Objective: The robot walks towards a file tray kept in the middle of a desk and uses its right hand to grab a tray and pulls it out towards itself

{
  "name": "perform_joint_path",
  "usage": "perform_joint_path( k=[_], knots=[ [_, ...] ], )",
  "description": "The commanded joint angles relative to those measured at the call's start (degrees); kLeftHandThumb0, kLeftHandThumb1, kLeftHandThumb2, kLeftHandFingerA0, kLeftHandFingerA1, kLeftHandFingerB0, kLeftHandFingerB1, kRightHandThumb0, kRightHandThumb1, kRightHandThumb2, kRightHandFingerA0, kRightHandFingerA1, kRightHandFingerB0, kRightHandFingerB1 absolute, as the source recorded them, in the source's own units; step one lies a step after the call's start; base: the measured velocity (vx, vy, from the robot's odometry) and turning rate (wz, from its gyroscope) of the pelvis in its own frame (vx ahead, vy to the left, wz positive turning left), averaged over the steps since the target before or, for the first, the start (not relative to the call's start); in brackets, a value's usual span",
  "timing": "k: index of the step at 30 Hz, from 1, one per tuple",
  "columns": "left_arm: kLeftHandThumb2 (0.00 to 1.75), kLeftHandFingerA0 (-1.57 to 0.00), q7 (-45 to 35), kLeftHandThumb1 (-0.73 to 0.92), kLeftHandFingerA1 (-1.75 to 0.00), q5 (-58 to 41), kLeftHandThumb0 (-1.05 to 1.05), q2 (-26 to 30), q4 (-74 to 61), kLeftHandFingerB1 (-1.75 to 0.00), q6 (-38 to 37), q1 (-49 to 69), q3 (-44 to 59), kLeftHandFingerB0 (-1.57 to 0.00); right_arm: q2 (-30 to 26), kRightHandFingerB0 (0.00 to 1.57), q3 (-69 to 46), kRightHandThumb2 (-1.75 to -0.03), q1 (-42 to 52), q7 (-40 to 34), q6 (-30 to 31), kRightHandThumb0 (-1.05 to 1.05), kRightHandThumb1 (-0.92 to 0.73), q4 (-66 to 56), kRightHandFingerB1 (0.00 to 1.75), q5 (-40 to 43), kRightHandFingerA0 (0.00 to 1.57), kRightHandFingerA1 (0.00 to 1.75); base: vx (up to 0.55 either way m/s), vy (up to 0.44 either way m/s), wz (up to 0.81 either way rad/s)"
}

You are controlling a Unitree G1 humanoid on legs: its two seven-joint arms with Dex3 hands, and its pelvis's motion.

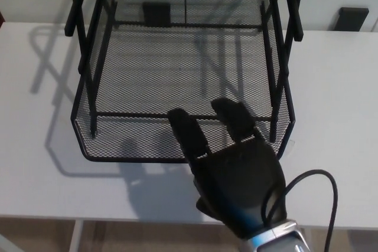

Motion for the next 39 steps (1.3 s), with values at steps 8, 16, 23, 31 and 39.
perform_joint_path(
  k=[8, 16, 23, 31, 39],
  knots=[
    [0.56, -0.63, 0.2, 0.52, -0.42, 0.8, -0.36, 1.0, 0.2, -0.40, -0.5, -0.8, -0.6, -0.53, 6.0, 0.06, 0.2, -0.74, 0.1, 0.6, 2.6, -0.66, -0.37, 4.6, 0.45, 2.9, 0.03, 0.51, 0.00, 0.000, 0.00],
    [0.56, -0.63, 0.2, 0.53, -0.43, 0.5, -0.35, 1.1, 0.6, -0.40, -0.5, -0.9, -0.8, -0.53, 6.8, 0.10, 1.1, -0.54, -1.5, -0.4, 2.5, -0.64, -0.45, 6.3, 0.42, 2.9, 0.04, 0.50, 0.00, 0.000, 0.00],
    [0.56, -0.62, -0.6, 0.53, -0.42, 0.1, -0.35, 1.7, -1.5, -0.40, 0.2, -0.1, -0.6, -0.52, 6.7, 0.06, 4.5, -0.77, 2.1, -0.4, 3.2, -0.66, -0.37, 6.0, 0.48, 2.7, 0.02, 0.50, 0.00, 0.000, 0.00],
    [0.56, -0.63, -0.2, 0.53, -0.42, 1.0, -0.36, 1.9, -1.4, -0.39, 0.3, -0.3, -1.1, -0.51, 4.8, 0.00, 5.8, -0.81, 6.3, -4.3, 3.5, -0.37, -0.15, 7.9, 0.50, 5.0, 0.08, 0.57, 0.00, 0.000, 0.00],
    [0.56, -0.64, -0.8, 0.54, -0.43, 0.7, -0.37, 2.3, -2.9, -0.39, 1.1, -0.2, -1.0, -0.51, 3.4, 0.00, 5.1, -0.81, 8.4, -6.3, 3.5, -0.37, -0.15, 10.1, 0.50, 6.6, 0.07, 0.56, 0.00, 0.000, 0.00]
  ],
)
